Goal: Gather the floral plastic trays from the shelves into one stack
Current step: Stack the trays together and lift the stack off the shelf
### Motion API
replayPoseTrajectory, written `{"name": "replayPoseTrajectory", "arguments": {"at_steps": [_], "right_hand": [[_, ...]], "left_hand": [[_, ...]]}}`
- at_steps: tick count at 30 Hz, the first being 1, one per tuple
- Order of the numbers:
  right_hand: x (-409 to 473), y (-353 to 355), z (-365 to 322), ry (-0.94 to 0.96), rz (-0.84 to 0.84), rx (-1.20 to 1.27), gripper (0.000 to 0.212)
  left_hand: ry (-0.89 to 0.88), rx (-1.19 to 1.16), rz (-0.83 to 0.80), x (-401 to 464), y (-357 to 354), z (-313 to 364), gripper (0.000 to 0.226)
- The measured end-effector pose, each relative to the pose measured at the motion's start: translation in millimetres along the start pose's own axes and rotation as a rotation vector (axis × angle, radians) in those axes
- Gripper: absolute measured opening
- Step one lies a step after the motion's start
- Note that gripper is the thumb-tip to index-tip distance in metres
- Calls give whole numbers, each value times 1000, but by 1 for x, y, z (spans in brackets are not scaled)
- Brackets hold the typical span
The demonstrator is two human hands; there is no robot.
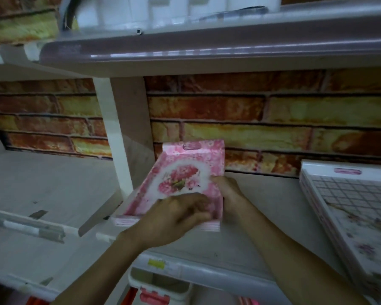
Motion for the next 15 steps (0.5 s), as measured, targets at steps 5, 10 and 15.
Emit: {"name": "replayPoseTrajectory", "arguments": {"at_steps": [5,10,15], "right_hand": [[-25,65,-47,210,74,-8,19],[-61,135,-78,339,126,5,12],[-90,209,-98,367,161,6,17]], "left_hand": [[253,-69,371,19,34,-54,19],[522,-283,484,39,9,-93,31],[628,-759,325,74,-69,-44,44]]}}
Point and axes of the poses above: each hand's wrist, its own x-axis towards the middle knuckle, its own y-axis out of the back of the hand, z = x × y, the point moved 9 cm from there along x, towards the middle knuckle, and after that the axes turned 1 degree about -y, right-handed, at the moved point
